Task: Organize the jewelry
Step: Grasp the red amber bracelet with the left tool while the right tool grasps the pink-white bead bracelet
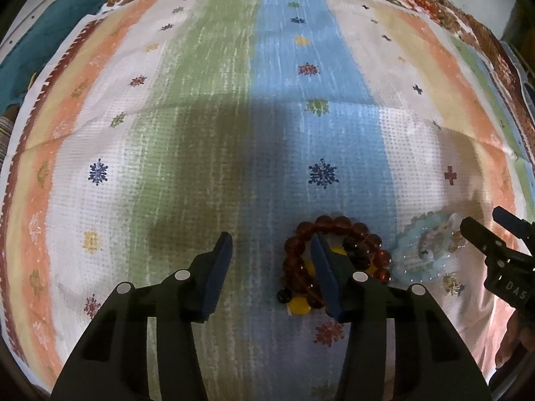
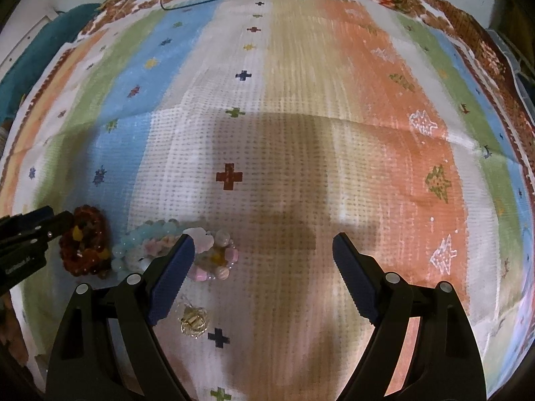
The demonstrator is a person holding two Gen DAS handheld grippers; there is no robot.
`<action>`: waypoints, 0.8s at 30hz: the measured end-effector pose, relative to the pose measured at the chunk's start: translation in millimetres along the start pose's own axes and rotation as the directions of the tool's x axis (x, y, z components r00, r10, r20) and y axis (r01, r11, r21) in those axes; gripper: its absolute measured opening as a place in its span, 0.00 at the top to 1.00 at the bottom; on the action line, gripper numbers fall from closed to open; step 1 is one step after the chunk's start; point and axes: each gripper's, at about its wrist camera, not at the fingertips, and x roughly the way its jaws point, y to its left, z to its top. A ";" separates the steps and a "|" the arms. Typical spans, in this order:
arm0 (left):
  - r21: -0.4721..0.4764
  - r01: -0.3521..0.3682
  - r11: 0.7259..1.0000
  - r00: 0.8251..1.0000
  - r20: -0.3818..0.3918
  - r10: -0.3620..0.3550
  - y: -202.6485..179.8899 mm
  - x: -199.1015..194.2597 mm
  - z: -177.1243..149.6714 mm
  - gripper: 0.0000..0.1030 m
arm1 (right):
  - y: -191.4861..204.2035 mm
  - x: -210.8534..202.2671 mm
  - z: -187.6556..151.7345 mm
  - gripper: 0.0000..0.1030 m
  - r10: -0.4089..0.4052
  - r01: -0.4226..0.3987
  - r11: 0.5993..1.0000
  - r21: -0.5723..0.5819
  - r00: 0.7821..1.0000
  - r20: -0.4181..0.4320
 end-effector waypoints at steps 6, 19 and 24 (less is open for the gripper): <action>0.002 0.002 1.000 1.000 0.001 -0.002 1.0 3.2 0.7 0.56 | 1.4 6.3 -0.1 0.26 0.003 -0.004 1.000 -0.007 1.000 -0.024; 0.036 0.046 0.998 0.999 -0.001 -0.046 -5.6 5.3 -3.9 0.82 | 3.8 8.8 -3.4 0.52 -0.022 0.020 0.998 -0.053 1.000 -0.022; 0.027 0.082 0.996 0.997 -0.007 -0.082 -2.7 8.6 -4.4 0.87 | 8.5 8.3 -4.0 0.85 0.003 -0.004 0.997 -0.076 1.000 -0.023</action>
